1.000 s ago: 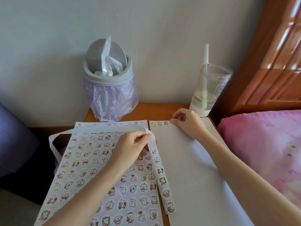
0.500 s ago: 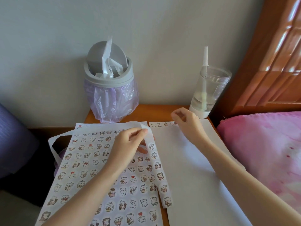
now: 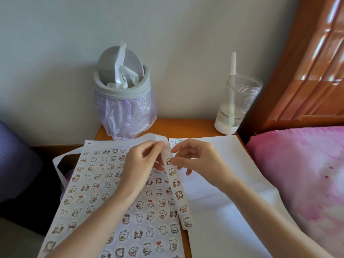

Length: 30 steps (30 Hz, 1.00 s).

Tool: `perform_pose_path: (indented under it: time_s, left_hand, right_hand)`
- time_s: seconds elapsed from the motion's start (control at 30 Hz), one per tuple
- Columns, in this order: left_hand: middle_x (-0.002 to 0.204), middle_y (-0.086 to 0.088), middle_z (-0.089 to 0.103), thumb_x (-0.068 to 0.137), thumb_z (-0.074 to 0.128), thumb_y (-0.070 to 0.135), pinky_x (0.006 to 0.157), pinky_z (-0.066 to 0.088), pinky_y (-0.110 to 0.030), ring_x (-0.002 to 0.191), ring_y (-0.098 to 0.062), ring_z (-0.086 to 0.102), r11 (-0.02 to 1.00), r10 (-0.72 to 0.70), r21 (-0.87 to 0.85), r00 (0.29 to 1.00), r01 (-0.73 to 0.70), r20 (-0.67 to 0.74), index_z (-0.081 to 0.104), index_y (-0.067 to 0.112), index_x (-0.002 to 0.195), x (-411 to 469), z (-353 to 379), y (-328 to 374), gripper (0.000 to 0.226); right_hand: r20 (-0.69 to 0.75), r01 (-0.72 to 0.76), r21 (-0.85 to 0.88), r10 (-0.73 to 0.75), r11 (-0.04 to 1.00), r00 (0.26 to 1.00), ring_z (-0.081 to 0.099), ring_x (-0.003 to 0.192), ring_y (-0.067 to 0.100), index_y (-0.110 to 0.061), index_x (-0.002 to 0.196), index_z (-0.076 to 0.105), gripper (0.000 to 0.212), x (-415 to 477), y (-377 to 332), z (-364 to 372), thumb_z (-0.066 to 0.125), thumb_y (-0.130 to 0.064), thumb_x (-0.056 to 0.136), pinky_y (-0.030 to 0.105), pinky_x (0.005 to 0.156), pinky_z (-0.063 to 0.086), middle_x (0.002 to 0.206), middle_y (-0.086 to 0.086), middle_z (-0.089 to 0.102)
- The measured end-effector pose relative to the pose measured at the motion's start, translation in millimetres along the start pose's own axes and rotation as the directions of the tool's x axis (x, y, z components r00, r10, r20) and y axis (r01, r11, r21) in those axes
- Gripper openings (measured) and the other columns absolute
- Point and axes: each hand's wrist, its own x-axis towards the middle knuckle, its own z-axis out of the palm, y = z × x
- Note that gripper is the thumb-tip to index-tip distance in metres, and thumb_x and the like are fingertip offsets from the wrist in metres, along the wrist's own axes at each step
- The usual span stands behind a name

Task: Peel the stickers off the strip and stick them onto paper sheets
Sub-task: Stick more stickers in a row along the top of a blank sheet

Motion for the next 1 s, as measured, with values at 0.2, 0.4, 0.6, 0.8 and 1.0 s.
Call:
perform_pose_path:
  time_s: [0.2, 0.4, 0.6, 0.8, 1.0]
  left_hand:
    - [0.069, -0.009, 0.071, 0.092, 0.052, 0.032, 0.058, 0.055, -0.021, 0.062, -0.017, 0.069, 0.999, -0.029, -0.030, 0.999, 0.030, 0.041, 0.070, 0.009, 0.081, -1, 1, 1, 0.032]
    - [0.073, -0.013, 0.070, 0.089, 0.058, 0.025, 0.064, 0.057, -0.028, 0.064, -0.017, 0.067, 0.998, -0.031, -0.057, 0.990, 0.039, 0.134, 0.070, 0.007, 0.078, -1, 2, 3, 0.024]
    - [0.072, -0.012, 0.071, 0.089, 0.059, 0.021, 0.063, 0.057, -0.027, 0.065, -0.019, 0.068, 0.999, -0.023, -0.038, 0.990, 0.029, 0.142, 0.071, 0.009, 0.080, 0, 1, -1, 0.019]
    - [0.075, -0.010, 0.073, 0.088, 0.060, 0.025, 0.064, 0.058, -0.027, 0.067, -0.023, 0.070, 0.999, -0.033, -0.020, 0.991, 0.036, 0.130, 0.073, 0.013, 0.083, 1, 1, -3, 0.018]
    - [0.075, -0.007, 0.073, 0.086, 0.061, 0.028, 0.070, 0.058, -0.035, 0.069, -0.022, 0.070, 1.000, -0.027, 0.016, 0.991, 0.025, 0.127, 0.073, 0.016, 0.083, 1, 1, -4, 0.018]
  right_hand:
    - [-0.041, 0.014, -0.017, -0.015, 1.000, 0.999, 0.064, 0.063, 0.010, -0.017, 0.082, 0.066, 0.009, 2, 3, 3, 0.072, -0.011, 0.081, 0.023, 0.053, 0.053, 0.078, -0.001, 0.070]
    - [-0.121, 0.050, -0.055, -0.056, 0.997, 0.991, 0.062, 0.061, 0.007, -0.023, 0.082, 0.067, 0.008, 1, 6, 2, 0.069, -0.015, 0.084, 0.024, 0.052, 0.052, 0.077, -0.007, 0.070]
    - [-0.144, 0.111, -0.157, -0.133, 0.981, 0.981, 0.063, 0.067, 0.007, -0.033, 0.080, 0.065, 0.018, 0, 7, 5, 0.068, -0.016, 0.084, 0.021, 0.053, 0.051, 0.079, -0.012, 0.069]
    - [-0.135, 0.136, -0.180, -0.162, 0.974, 0.978, 0.062, 0.068, 0.007, -0.034, 0.081, 0.063, 0.018, -1, 7, 7, 0.067, -0.017, 0.086, 0.019, 0.052, 0.051, 0.080, -0.011, 0.068]
    - [-0.129, 0.131, -0.205, -0.160, 0.970, 0.979, 0.062, 0.071, 0.005, -0.036, 0.080, 0.064, 0.016, 0, 11, 6, 0.067, -0.020, 0.085, 0.013, 0.055, 0.048, 0.080, -0.015, 0.067]
